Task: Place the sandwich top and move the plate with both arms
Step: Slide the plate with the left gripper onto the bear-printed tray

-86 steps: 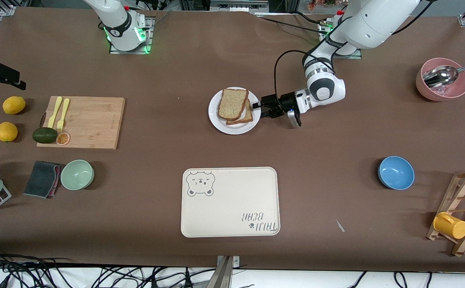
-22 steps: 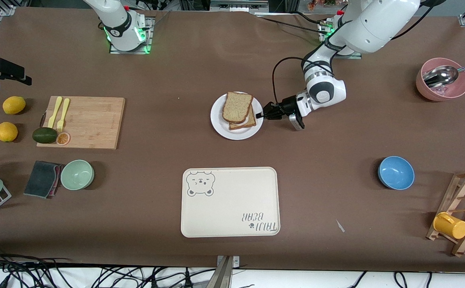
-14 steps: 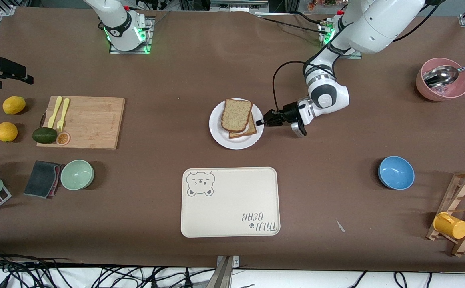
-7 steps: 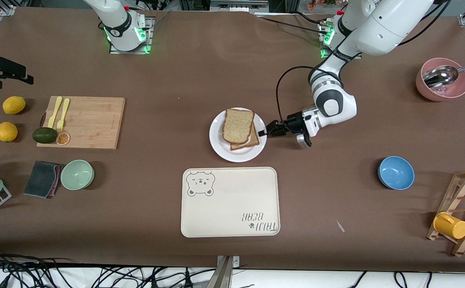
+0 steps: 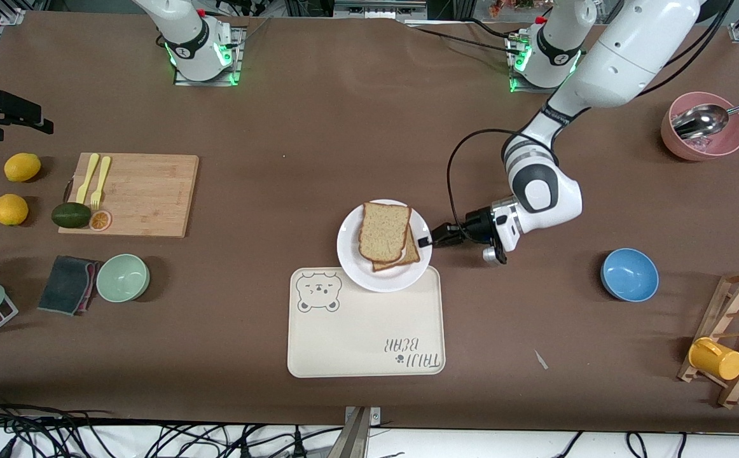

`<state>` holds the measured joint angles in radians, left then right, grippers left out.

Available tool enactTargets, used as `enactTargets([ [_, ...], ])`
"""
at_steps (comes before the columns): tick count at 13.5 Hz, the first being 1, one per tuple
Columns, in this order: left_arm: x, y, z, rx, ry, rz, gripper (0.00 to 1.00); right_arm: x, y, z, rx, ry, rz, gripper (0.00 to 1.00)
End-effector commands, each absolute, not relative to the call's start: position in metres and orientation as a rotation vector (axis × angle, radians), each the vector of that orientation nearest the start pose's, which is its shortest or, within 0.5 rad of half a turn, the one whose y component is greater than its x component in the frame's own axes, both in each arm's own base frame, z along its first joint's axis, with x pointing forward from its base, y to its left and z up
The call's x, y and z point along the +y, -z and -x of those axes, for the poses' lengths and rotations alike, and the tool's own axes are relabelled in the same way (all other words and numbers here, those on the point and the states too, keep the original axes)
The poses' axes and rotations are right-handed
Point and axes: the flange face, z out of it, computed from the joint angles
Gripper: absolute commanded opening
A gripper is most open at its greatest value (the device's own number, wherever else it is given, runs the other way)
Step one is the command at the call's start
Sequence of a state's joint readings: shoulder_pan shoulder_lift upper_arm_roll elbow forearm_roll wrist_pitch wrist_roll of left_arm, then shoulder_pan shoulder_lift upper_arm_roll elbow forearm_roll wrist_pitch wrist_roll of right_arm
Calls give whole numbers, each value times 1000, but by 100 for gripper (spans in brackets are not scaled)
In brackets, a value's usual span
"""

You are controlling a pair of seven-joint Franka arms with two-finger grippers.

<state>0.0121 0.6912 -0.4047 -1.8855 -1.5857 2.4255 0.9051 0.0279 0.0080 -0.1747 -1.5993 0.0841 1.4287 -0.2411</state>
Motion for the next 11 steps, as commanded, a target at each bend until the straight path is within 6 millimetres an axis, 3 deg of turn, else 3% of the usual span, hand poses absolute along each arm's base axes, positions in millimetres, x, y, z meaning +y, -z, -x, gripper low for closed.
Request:
enactTargets([
  [1,-233,-159,-618,233,-127,-2005,0,-69,-599,-531,-147,-236,2991,100],
  [4,-233,-157,-646,251,-161,-2019,0,-69,-599,-531,-147,-236,2991,100],
  [6,-244,-153,-656,276,-163,-2044,0,-69,-599,-531,-147,-236,2991,100],
  [11,-241,-136,-685,323,-216,-2056,0,-69,-599,-531,-147,-236,2991,100],
])
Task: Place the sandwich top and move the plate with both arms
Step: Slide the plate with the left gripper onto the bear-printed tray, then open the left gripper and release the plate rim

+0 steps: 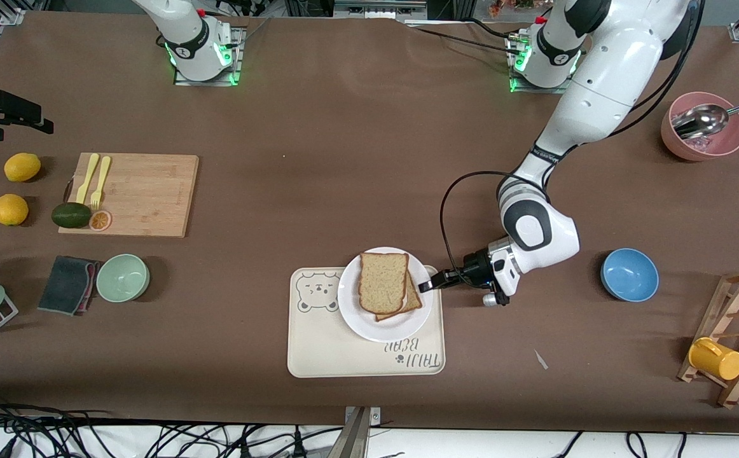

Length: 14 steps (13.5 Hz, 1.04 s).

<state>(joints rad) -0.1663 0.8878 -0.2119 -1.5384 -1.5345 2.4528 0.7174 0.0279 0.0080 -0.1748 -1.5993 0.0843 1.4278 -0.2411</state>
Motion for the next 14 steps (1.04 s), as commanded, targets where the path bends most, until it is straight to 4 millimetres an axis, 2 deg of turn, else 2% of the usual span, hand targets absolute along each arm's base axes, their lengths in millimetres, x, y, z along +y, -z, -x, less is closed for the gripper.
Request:
enactTargets([
  [1,-241,-131,-689,341,-241,-2067,0,-69,-599,-531,-147,-236,2991,100],
  [5,-251,-120,-704,435,-231,-2045,0,-69,-599,-531,-147,-236,2992,100],
  [8,-255,-119,-702,431,-233,-2056,0,-69,-599,-531,-147,-236,2991,100],
  [11,-252,-119,-702,427,-235,-2058,14,-69,-599,-531,-147,-236,2991,100],
  [14,-243,-127,-708,412,-249,-2063,34,-69,-599,-531,-149,-235,2990,100],
])
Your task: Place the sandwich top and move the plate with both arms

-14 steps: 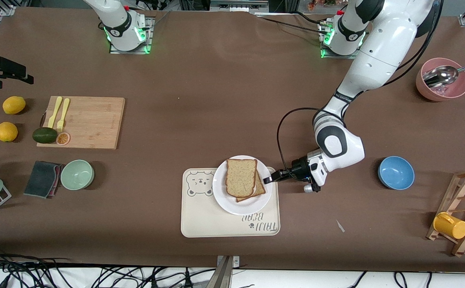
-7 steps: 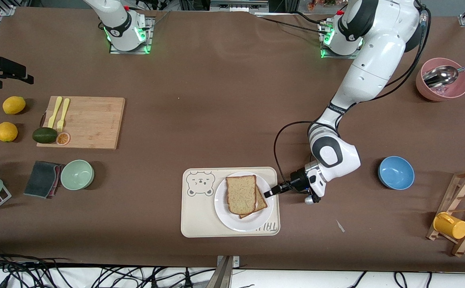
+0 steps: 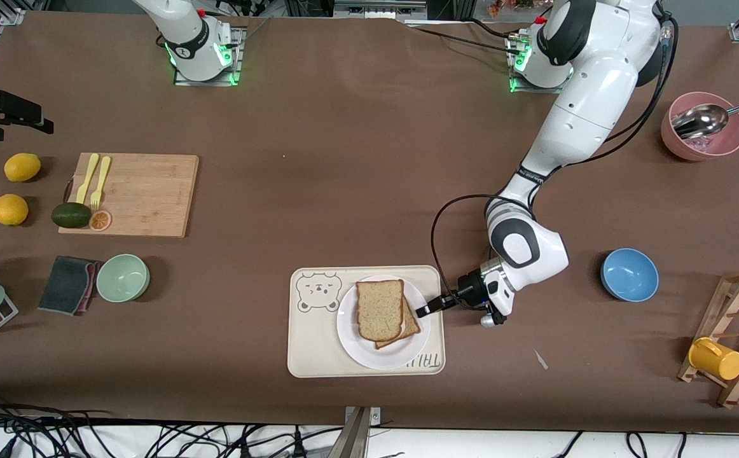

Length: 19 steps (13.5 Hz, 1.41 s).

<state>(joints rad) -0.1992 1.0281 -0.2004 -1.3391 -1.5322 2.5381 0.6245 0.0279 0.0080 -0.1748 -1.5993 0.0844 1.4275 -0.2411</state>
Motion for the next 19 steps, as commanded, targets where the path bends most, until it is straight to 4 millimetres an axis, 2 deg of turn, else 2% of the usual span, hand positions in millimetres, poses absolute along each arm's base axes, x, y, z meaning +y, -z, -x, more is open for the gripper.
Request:
enactTargets([
  [1,-236,-131,-712,417,-258,-2059,35,-69,-599,-531,-149,-235,2990,100],
  [4,-231,-141,-712,404,-251,-2058,38,-68,-600,-531,-152,-234,2992,100],
  [6,-221,-146,-716,395,-256,-2062,50,-67,-601,-530,-157,-232,2992,100],
  [7,-219,-152,-710,391,-242,-2065,54,-67,-601,-531,-156,-230,2994,100],
  [10,-195,-174,-707,352,-262,-2119,55,-63,-606,-532,-164,-218,3009,100],
  [11,-192,-180,-704,334,-264,-2136,59,-63,-607,-532,-166,-215,3009,100],
  [12,-193,-190,-699,328,-260,-2146,66,-63,-607,-532,-166,-216,3011,100],
  [13,-188,-194,-695,325,-254,-2164,78,-63,-608,-533,-166,-209,3012,100],
  [14,-177,-197,-694,307,-257,-2193,91,-60,-609,-533,-169,-208,3013,100],
  [15,-167,-200,-691,294,-257,-2218,99,-57,-609,-534,-178,-207,3017,100],
  [16,-157,-210,-686,288,-262,-2229,99,-51,-609,-535,-194,-208,3021,100],
  [19,-128,-244,-674,189,-289,-2323,99,-54,-609,-534,-189,-213,3030,100],
])
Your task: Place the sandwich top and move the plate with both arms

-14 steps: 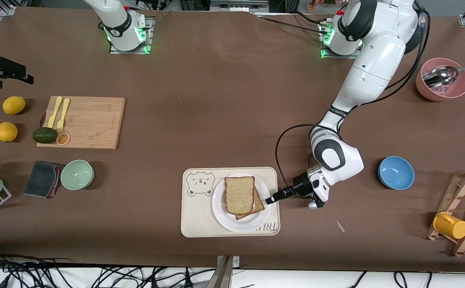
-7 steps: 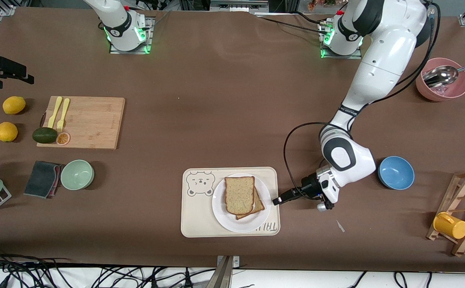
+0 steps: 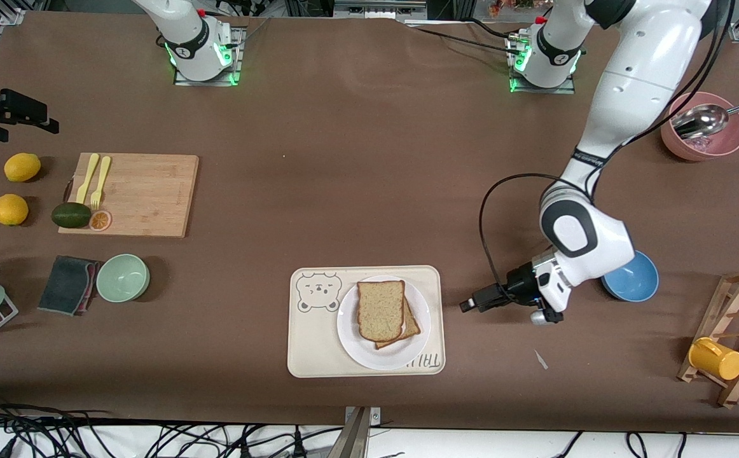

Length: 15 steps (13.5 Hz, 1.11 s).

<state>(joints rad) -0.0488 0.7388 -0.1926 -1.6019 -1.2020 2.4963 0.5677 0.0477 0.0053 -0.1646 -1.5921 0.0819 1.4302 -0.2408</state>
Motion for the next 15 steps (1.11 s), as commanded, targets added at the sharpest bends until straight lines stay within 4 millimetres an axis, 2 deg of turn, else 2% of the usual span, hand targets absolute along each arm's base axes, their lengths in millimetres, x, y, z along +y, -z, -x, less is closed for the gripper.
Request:
enactTargets([
  [1,-115,-255,-674,140,-309,-2365,100,-53,-609,-535,-193,-209,3038,100],
  [4,-59,-278,-674,-39,-223,-2440,100,-44,-613,-539,-215,-206,3042,100],
  [5,-40,-294,-672,-98,-192,-2461,99,-23,-614,-541,-271,-202,3046,100],
  [6,-29,-312,-670,-156,-188,-2510,99,-15,-614,-543,-280,-197,3050,100],
  [7,-21,-329,-669,-188,-194,-2578,99,-19,-614,-543,-241,-190,3053,100],
  [8,-7,-341,-668,-181,-188,-2651,99,-8,-614,-543,-225,-193,3058,100],
  [9,2,-352,-667,-198,-172,-2721,99,-7,-614,-543,-167,-193,3063,100],
  [12,7,-394,-661,-157,-109,-2851,100,-5,-615,-551,-114,-127,3075,100],
  [13,9,-414,-659,-149,-69,-2910,100,-7,-615,-552,-109,-111,3080,100],
  [15,11,-456,-658,-62,2,-3036,100,6,-620,-551,-168,-93,3150,100],
])
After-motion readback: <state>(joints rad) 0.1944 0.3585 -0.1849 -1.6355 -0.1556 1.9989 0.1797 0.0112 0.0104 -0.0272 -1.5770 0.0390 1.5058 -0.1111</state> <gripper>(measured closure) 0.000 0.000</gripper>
